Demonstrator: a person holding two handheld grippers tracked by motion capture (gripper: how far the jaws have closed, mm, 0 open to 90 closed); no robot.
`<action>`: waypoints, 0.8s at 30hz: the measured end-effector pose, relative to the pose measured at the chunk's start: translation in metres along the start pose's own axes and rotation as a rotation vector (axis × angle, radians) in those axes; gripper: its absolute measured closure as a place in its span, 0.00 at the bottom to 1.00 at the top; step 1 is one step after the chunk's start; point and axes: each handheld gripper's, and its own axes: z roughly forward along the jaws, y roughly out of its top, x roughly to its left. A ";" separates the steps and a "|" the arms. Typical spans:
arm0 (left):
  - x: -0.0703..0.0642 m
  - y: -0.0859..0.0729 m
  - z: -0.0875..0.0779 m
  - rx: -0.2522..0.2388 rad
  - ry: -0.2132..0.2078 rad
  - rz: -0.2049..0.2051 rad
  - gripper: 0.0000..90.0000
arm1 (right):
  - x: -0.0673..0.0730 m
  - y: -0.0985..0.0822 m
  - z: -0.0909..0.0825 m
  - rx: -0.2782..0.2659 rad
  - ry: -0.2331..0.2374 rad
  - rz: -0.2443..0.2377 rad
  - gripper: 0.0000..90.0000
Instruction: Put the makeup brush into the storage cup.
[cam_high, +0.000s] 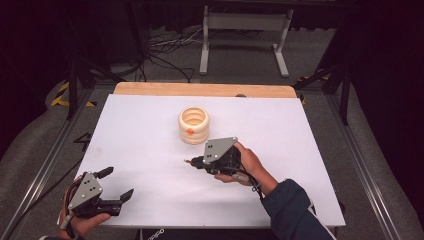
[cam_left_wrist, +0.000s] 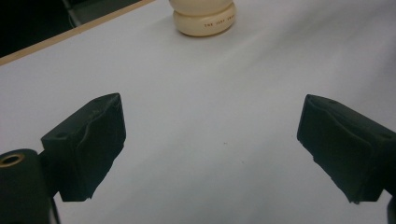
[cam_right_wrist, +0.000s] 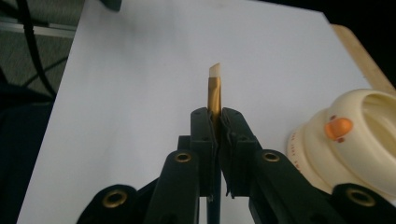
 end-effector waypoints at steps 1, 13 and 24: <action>0.000 0.000 0.000 -0.002 0.001 0.001 0.10 | -0.002 -0.001 -0.002 -0.025 -0.009 0.016 0.94; 0.000 0.001 -0.003 -0.023 -0.001 -0.003 0.10 | -0.026 -0.008 -0.024 -0.215 -0.139 0.165 0.94; 0.001 0.001 -0.002 -0.029 -0.004 -0.012 0.10 | -0.046 -0.009 -0.030 -0.338 -0.237 0.233 0.94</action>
